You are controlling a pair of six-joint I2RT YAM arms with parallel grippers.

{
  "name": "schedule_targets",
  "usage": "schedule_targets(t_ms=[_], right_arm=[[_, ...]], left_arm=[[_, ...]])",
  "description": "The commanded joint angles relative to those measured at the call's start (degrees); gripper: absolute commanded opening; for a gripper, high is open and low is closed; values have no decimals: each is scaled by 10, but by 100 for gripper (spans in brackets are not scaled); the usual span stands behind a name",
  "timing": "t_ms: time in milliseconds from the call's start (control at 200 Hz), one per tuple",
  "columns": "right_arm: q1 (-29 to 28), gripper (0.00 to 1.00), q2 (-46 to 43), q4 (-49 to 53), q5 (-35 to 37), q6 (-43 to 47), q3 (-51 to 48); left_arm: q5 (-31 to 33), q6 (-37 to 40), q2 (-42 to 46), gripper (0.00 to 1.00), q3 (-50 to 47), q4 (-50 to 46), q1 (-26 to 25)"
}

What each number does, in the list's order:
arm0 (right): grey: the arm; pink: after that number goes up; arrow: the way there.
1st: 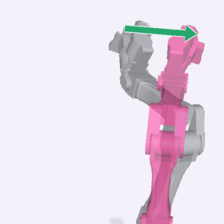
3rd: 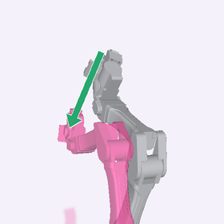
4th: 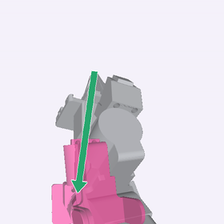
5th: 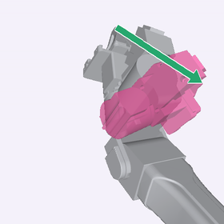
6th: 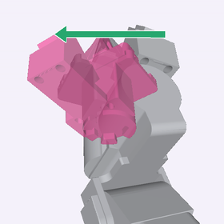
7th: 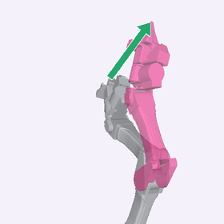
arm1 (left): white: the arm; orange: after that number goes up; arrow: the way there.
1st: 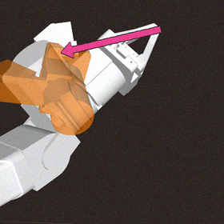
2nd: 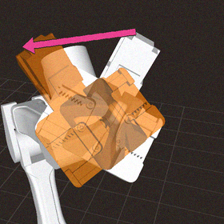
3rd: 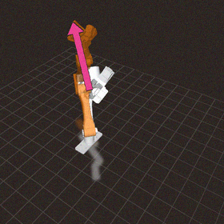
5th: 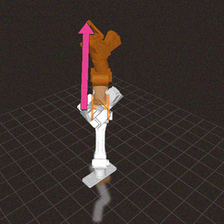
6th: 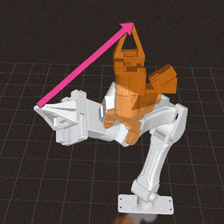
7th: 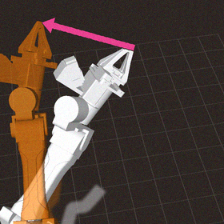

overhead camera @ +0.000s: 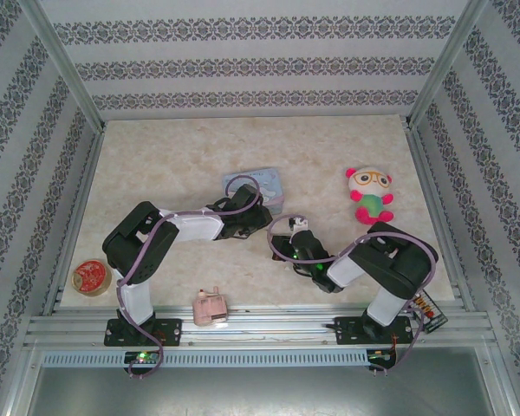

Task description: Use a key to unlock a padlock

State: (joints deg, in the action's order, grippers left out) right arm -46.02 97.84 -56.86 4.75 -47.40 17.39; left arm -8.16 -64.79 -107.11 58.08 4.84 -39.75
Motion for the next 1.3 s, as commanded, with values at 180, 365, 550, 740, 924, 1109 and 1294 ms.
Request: schedule_targets(t_ms=[180, 365, 550, 740, 924, 1109, 1294], right_arm=[[-2, 0, 38, -97, 17, -20, -1], [0, 0, 58, -131, 18, -30, -5], [4, 0, 72, -159, 18, -36, -8], [4, 0, 78, -172, 28, -39, -13], [4, 0, 79, -185, 45, -43, -23], [3, 0, 81, -187, 53, -46, -24], [3, 0, 87, -191, 51, -46, -19]], left_arm=[[-14, -10, -3, 18, -9, 20, 1], [-16, -12, -2, 18, -13, 24, 2], [-19, -14, -3, 18, -12, 26, 3], [-25, -19, -4, 18, -13, 30, 4], [-34, -27, -2, 18, -17, 40, 5], [-40, -29, -1, 17, -17, 42, 5], [-49, -36, -3, 17, -18, 48, 6]])
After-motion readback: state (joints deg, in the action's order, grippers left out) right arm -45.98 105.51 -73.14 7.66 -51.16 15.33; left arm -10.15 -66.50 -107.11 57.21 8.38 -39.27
